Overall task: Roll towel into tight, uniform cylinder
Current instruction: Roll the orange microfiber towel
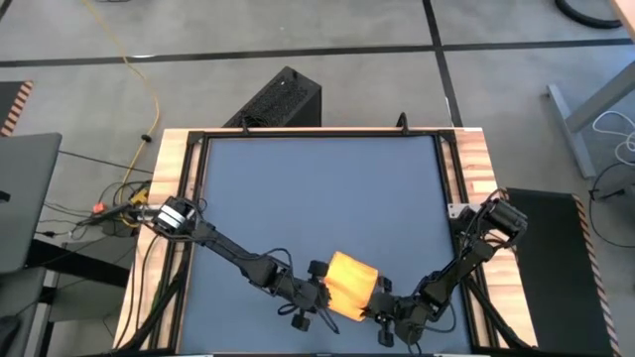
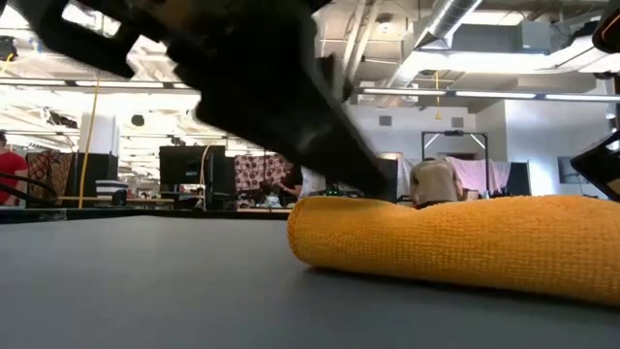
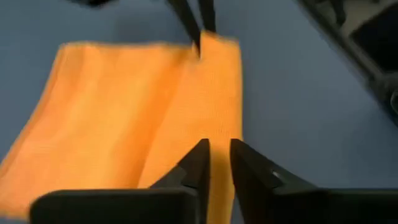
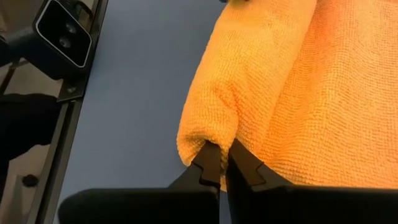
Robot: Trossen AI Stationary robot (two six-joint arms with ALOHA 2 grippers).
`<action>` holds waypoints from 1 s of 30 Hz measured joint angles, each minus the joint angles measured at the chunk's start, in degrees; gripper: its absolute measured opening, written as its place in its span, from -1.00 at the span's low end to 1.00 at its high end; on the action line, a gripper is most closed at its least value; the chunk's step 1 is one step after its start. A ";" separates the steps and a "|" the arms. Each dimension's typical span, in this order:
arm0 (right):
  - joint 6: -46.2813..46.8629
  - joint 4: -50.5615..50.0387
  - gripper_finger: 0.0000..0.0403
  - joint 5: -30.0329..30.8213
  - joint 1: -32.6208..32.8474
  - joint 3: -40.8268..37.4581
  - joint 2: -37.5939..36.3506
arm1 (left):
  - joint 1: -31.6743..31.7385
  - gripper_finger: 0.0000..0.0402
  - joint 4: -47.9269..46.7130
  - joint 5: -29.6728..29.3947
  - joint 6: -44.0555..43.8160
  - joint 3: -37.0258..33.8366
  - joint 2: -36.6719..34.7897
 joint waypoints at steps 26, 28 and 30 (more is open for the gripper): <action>-2.56 -0.36 -0.87 -0.28 0.00 -0.02 0.00 | -1.04 -0.19 -9.09 -7.48 27.39 0.13 -2.90; -2.84 0.10 -0.87 -0.28 0.02 -0.07 0.03 | -1.83 -0.19 -10.19 -10.36 28.85 0.02 -2.63; -2.94 0.22 -0.87 -0.34 0.02 -0.07 0.04 | -2.09 -0.19 -10.25 -11.46 29.00 -0.04 -2.54</action>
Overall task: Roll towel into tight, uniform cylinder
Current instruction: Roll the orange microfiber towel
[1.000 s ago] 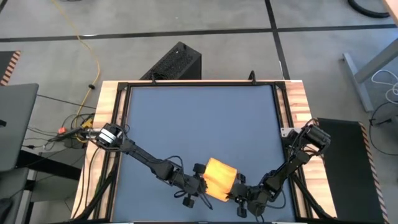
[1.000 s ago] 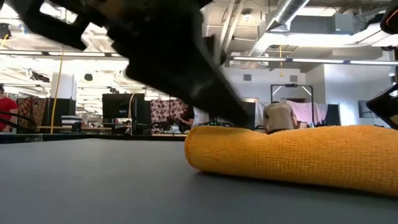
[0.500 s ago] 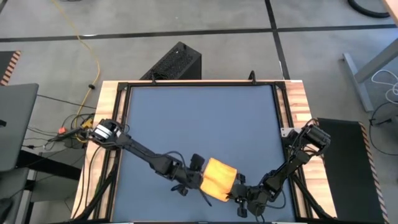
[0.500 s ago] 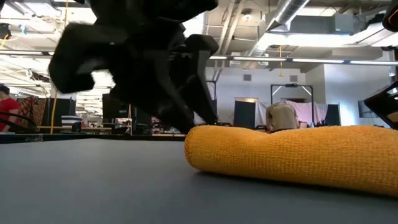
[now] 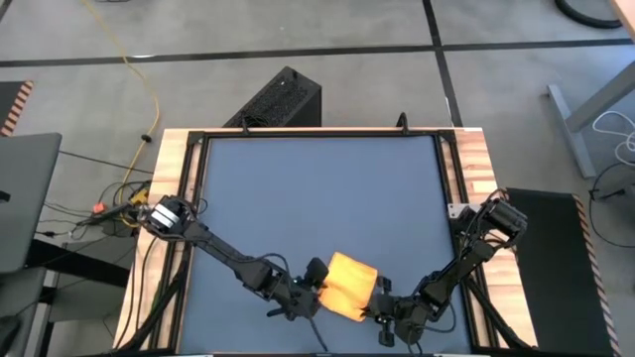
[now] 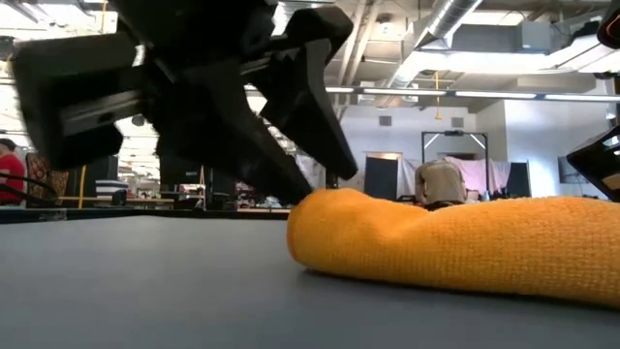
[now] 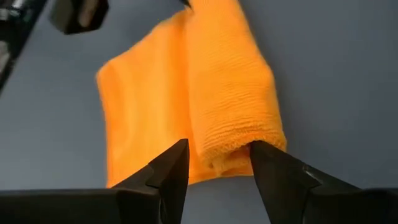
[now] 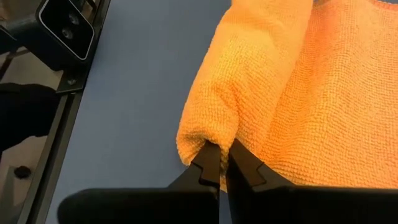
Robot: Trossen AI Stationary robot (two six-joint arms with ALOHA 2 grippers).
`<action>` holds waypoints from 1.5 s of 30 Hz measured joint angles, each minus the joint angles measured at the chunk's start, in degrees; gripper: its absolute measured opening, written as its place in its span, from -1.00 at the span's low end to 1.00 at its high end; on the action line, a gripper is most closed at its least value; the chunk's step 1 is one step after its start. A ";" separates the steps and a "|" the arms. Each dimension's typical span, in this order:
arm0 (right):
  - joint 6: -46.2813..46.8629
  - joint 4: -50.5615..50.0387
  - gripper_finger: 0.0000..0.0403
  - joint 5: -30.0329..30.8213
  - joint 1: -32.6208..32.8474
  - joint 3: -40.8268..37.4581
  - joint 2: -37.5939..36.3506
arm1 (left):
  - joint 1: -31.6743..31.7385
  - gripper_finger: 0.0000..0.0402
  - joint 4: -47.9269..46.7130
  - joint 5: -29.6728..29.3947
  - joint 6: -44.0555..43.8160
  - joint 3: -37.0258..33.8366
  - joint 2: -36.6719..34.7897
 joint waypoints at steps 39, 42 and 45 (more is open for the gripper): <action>4.03 -0.50 -0.87 3.02 1.22 0.01 0.04 | 2.90 -1.00 7.81 20.71 -30.55 0.28 3.52; 7.00 -2.12 -0.87 3.24 1.31 0.07 0.02 | 3.89 -1.00 7.63 24.53 -36.35 0.28 3.50; 8.87 -3.23 -0.87 3.93 1.53 0.11 -0.02 | 4.20 -1.00 7.15 28.11 -40.77 0.15 3.50</action>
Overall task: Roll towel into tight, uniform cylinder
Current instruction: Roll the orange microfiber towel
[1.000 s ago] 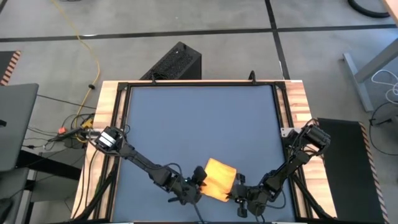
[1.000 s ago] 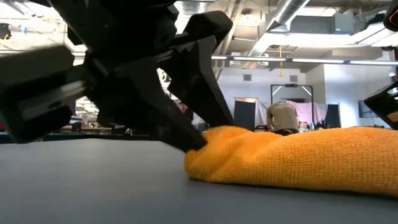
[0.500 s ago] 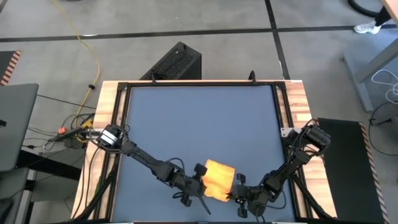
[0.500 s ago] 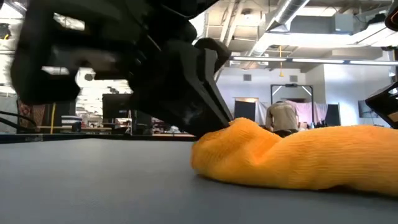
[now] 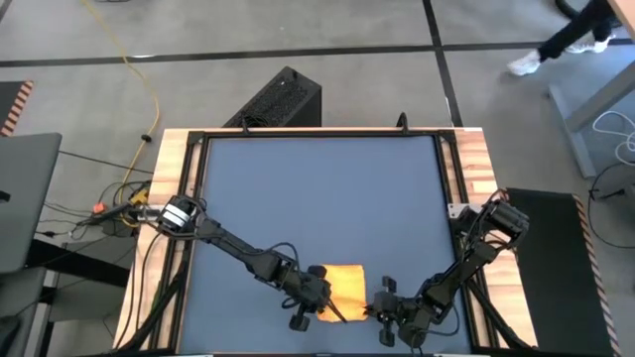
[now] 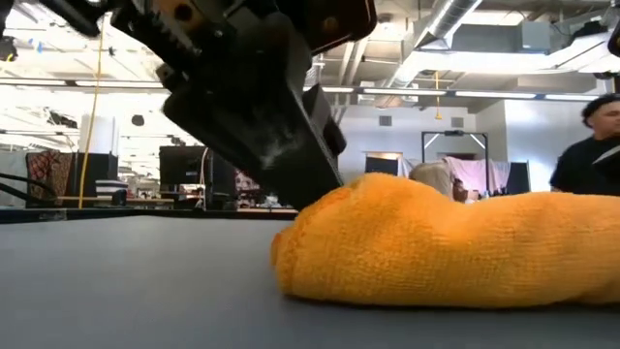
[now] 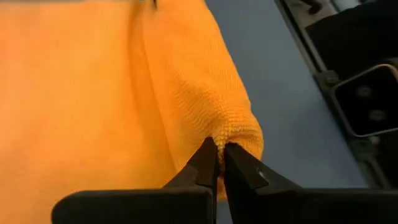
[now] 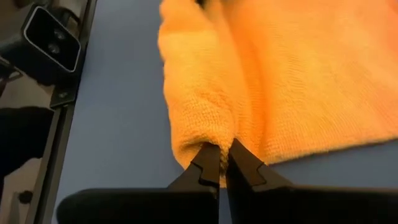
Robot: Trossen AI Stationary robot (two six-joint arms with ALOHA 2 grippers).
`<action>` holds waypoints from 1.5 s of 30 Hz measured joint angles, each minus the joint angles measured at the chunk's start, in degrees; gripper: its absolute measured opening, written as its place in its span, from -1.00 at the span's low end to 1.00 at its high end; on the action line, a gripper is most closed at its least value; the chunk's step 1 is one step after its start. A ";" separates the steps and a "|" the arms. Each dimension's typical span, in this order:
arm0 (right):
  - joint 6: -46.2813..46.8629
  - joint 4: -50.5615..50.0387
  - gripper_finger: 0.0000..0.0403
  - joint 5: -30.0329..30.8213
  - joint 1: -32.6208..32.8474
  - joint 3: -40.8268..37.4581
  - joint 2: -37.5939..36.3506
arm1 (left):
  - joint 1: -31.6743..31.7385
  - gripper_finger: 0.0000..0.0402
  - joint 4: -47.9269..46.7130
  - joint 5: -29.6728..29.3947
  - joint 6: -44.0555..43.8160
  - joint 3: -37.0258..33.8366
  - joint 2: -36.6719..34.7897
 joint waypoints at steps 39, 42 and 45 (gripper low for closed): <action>-4.59 9.02 -0.88 -35.07 -16.03 -0.11 -0.02 | -8.29 -0.71 -7.00 -24.19 5.01 1.70 -8.44; -3.55 9.42 -0.88 -37.42 -17.73 -0.11 0.02 | -7.94 -0.75 -3.13 -24.11 4.69 1.64 -5.24; -2.72 9.44 -0.88 -38.26 -18.86 -0.11 0.02 | -7.90 -0.79 2.06 -23.18 6.73 1.58 -3.68</action>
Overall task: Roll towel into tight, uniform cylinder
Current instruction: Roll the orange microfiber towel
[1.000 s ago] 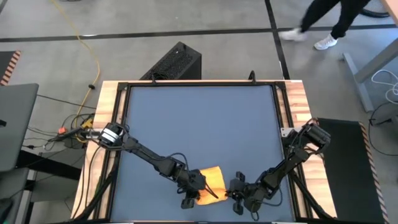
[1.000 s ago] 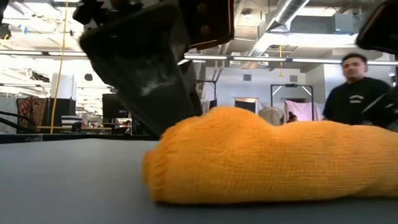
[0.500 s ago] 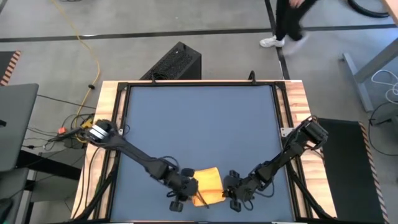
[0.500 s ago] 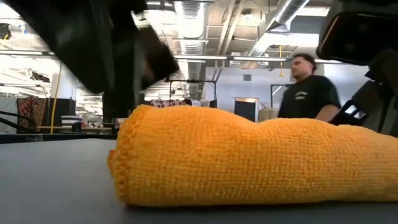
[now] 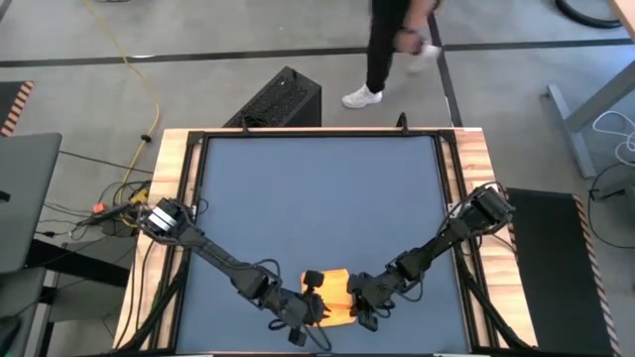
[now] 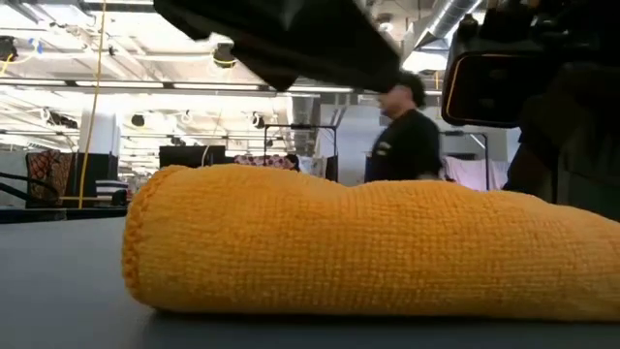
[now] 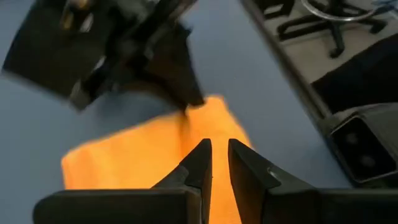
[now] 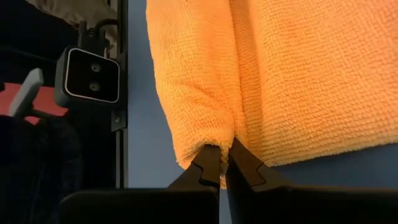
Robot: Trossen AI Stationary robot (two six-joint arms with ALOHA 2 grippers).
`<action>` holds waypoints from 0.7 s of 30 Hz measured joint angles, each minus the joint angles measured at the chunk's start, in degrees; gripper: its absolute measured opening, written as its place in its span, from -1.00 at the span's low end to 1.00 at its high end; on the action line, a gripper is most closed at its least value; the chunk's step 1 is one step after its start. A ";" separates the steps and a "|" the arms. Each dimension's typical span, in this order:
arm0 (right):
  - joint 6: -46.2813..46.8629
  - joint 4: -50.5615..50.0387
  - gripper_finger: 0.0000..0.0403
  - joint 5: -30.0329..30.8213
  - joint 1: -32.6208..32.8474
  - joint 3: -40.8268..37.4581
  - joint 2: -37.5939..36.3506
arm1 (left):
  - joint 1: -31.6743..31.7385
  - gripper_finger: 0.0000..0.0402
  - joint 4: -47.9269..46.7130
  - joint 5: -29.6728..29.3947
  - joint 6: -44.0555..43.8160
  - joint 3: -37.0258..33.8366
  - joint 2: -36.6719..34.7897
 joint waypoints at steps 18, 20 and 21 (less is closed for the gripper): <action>0.39 0.38 -0.88 0.28 -0.70 0.00 0.00 | -0.26 -0.10 -0.27 4.82 3.75 0.07 1.24; 0.39 0.30 -0.88 0.48 -0.70 0.00 0.00 | -0.20 0.01 1.89 4.27 3.65 0.21 2.72; 0.35 0.34 -0.88 0.61 -0.70 0.02 0.00 | -0.23 0.06 2.23 3.78 3.59 0.56 3.25</action>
